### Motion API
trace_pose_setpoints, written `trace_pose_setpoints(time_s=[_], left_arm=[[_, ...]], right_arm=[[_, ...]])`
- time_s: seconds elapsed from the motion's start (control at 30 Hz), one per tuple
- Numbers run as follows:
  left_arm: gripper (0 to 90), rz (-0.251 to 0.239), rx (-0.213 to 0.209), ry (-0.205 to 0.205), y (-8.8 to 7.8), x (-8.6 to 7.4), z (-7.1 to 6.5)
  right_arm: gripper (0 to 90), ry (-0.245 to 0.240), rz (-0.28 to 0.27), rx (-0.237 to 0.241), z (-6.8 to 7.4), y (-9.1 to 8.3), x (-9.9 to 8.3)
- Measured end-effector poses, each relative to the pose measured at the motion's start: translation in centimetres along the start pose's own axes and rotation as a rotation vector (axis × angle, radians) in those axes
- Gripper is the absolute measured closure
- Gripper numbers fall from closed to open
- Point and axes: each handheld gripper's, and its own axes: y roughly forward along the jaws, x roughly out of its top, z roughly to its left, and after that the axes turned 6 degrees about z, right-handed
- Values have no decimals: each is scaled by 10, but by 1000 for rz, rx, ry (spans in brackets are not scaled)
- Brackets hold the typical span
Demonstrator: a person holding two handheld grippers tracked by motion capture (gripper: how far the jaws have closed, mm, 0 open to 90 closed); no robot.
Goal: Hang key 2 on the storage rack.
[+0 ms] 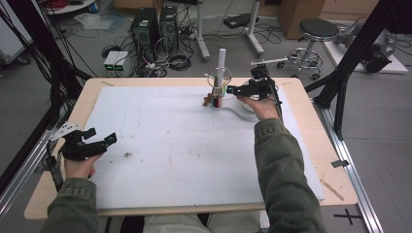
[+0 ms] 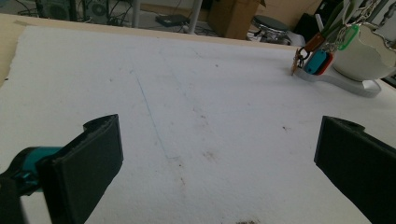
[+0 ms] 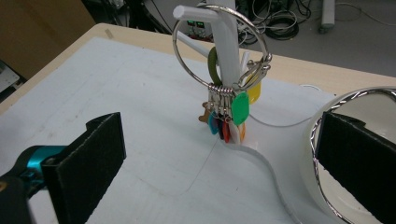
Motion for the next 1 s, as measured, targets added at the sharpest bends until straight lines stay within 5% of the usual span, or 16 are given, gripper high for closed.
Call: trace_pose_setpoints(time_s=[1.0], left_arm=[[17,5,2,-1,0,0,-1]], right_arm=[[9,-3,-58,-22,-12,-14,-56]])
